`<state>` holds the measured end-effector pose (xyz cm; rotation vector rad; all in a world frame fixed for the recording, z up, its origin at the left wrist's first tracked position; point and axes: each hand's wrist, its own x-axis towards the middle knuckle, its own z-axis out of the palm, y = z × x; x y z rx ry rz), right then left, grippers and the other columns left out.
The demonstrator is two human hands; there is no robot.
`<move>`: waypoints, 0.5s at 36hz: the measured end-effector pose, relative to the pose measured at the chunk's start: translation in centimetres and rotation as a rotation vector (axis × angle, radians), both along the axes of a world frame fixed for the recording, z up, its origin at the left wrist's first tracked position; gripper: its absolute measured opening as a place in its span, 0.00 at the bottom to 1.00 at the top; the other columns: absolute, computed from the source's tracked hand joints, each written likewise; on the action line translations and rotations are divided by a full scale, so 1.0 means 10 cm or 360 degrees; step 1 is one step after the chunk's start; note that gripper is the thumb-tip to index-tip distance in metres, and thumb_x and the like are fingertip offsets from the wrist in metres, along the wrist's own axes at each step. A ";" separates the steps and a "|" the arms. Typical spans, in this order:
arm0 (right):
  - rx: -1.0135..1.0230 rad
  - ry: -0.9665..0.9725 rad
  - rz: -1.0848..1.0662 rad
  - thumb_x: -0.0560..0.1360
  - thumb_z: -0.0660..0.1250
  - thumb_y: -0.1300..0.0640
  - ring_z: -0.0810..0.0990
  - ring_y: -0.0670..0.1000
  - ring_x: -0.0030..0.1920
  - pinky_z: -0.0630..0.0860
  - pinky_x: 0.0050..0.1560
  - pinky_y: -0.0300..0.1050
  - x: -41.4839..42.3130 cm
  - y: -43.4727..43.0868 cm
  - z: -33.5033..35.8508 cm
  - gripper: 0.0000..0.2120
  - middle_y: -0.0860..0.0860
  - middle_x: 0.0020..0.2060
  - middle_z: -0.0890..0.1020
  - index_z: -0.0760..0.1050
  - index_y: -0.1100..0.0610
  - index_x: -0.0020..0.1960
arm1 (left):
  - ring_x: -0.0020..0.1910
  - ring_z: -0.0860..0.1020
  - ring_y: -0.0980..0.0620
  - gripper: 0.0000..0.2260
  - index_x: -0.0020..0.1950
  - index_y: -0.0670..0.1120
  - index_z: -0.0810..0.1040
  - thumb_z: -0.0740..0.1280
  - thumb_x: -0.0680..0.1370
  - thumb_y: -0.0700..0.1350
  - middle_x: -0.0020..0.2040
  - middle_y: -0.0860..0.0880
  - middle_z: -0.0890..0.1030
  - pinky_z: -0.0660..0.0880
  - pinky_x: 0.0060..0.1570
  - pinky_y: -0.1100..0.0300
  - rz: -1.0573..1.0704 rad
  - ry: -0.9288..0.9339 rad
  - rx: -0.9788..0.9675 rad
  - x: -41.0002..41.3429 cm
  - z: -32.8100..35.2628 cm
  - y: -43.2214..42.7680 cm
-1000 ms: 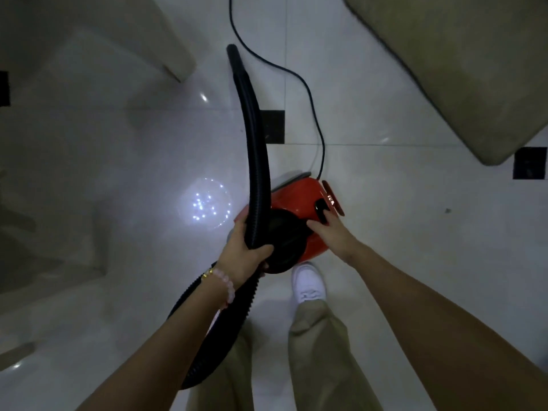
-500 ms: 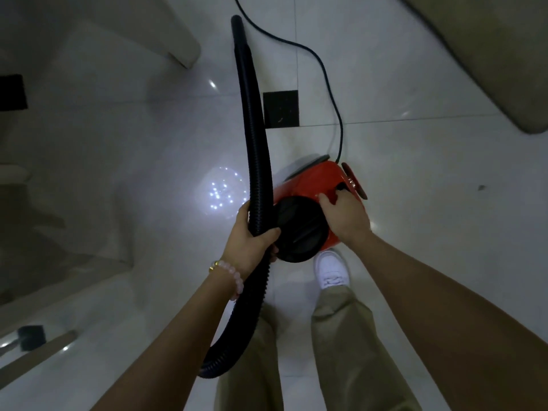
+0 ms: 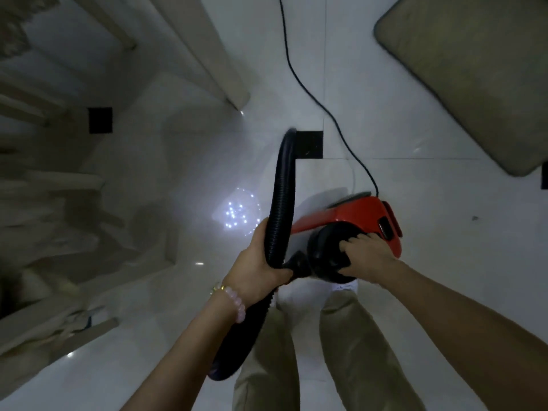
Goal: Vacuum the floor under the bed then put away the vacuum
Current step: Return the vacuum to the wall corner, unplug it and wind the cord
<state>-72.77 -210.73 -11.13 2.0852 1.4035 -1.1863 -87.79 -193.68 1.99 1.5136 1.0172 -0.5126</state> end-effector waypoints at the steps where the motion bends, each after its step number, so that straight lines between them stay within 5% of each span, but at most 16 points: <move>1: 0.0019 0.0007 -0.0051 0.74 0.61 0.41 0.76 0.53 0.59 0.67 0.59 0.47 0.04 -0.05 0.19 0.22 0.50 0.57 0.80 0.73 0.52 0.62 | 0.44 0.79 0.51 0.37 0.72 0.57 0.55 0.72 0.70 0.42 0.44 0.53 0.76 0.79 0.43 0.58 -0.0104 0.0019 0.0078 0.01 0.21 0.02; 5: 0.0119 0.0045 -0.0278 0.71 0.63 0.39 0.79 0.52 0.53 0.67 0.46 0.45 0.19 -0.23 1.08 0.20 0.49 0.52 0.82 0.75 0.51 0.56 | 0.41 0.75 0.48 0.36 0.73 0.55 0.55 0.70 0.71 0.45 0.43 0.51 0.74 0.71 0.34 0.63 -0.0370 0.0106 0.0387 0.08 1.05 0.03; 11: 0.0338 -0.0038 -0.0583 0.69 0.67 0.37 0.82 0.51 0.45 0.66 0.34 0.44 0.33 -0.66 2.46 0.19 0.48 0.45 0.84 0.78 0.49 0.51 | 0.54 0.77 0.44 0.28 0.72 0.58 0.57 0.63 0.74 0.50 0.59 0.51 0.76 0.69 0.43 0.56 -0.0956 0.0091 0.1121 0.26 2.33 -0.14; 18: 0.0582 -0.0118 -0.0730 0.67 0.66 0.36 0.82 0.48 0.46 0.74 0.40 0.44 0.48 -0.97 3.50 0.18 0.45 0.45 0.84 0.79 0.46 0.50 | 0.44 0.81 0.45 0.21 0.68 0.55 0.64 0.60 0.74 0.52 0.52 0.52 0.79 0.66 0.32 0.58 -0.1055 -0.0077 0.1793 0.41 3.25 -0.44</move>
